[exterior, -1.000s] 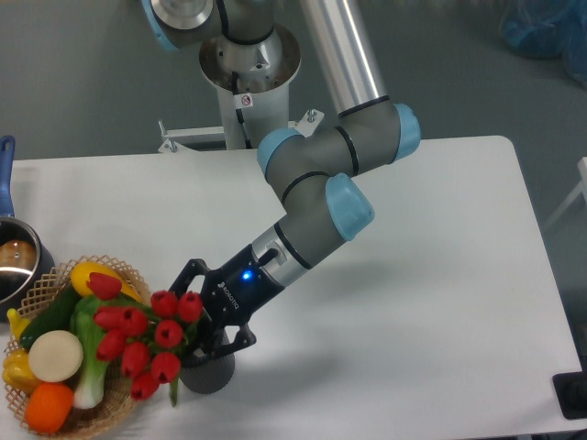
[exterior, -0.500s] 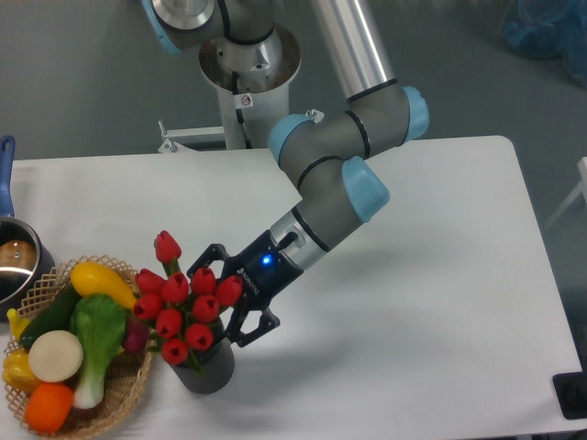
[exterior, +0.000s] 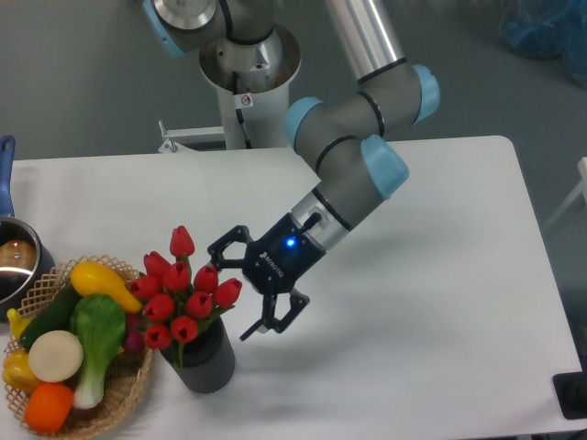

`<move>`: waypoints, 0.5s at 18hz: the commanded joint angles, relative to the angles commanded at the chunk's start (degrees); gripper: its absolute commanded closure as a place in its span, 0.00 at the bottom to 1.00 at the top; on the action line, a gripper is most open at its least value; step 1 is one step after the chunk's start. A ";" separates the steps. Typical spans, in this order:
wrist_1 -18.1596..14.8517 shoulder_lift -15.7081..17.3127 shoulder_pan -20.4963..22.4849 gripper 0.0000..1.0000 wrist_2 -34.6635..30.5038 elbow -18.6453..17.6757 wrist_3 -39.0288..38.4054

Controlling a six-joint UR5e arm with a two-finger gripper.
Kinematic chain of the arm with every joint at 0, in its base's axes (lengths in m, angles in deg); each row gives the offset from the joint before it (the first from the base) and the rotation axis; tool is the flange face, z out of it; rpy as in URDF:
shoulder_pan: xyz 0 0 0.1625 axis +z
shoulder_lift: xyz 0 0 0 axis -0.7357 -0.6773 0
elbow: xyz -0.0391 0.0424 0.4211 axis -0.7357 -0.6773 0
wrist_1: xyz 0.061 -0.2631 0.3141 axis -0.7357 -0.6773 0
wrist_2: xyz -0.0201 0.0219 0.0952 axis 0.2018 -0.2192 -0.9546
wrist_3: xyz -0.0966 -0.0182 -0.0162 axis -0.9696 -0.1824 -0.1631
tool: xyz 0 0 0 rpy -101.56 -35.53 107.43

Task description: Insert the flowers into the vase

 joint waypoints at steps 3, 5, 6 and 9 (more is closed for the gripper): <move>-0.09 1.50 2.46 0.00 -0.09 -0.88 0.00; -0.09 2.46 4.48 0.00 -0.18 -0.97 0.17; -0.09 2.90 5.45 0.00 -0.18 -0.97 0.26; 0.00 3.87 8.61 0.00 -0.18 -0.45 0.44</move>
